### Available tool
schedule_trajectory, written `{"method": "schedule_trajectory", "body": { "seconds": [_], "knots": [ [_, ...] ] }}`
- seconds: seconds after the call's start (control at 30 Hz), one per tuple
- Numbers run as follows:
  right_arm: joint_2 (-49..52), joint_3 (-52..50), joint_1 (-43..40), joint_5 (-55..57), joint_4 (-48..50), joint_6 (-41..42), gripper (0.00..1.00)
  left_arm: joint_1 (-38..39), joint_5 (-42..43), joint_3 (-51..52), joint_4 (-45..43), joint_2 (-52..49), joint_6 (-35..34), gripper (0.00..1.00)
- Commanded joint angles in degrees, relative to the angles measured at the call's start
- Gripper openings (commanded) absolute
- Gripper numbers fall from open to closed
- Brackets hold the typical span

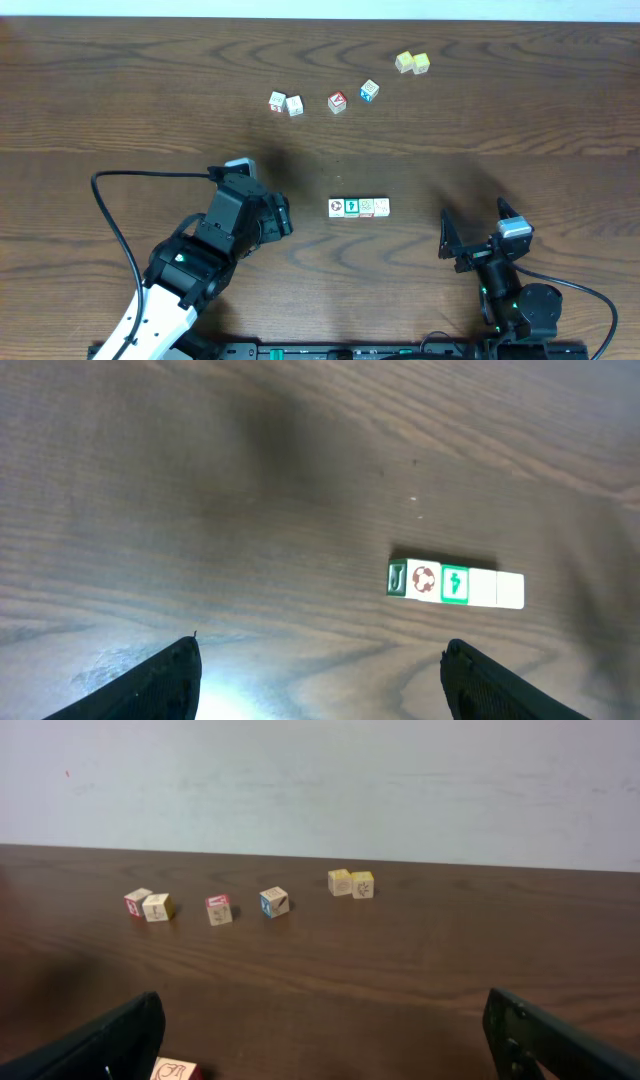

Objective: Lift 4 blocks

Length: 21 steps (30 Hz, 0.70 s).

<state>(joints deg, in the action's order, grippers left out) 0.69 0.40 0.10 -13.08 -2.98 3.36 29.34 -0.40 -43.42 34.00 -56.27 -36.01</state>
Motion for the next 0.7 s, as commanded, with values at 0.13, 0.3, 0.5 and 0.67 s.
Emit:
{"method": "schedule_trajectory", "body": {
  "seconds": [0.13,0.3,0.5,0.67],
  "knots": [
    [-0.39,-0.09,-0.44,0.35,-0.24,-0.9,0.99,-0.24,-0.94,-0.42,1.51,-0.22,0.35,0.94],
    [-0.39,-0.09,-0.44,0.35,-0.24,-0.9,0.99,-0.35,-2.67,-0.39,5.99,-0.2,3.21,0.94],
    [-0.39,-0.09,-0.44,0.35,-0.24,-0.87,0.99,-0.81,-1.05,1.01,6.47,3.5,19.63,0.94],
    [-0.39,-0.09,-0.44,0.37,-0.24,-0.87,0.99,-6.56,5.14,3.5,6.03,10.1,26.56,0.94]
  ]
}}
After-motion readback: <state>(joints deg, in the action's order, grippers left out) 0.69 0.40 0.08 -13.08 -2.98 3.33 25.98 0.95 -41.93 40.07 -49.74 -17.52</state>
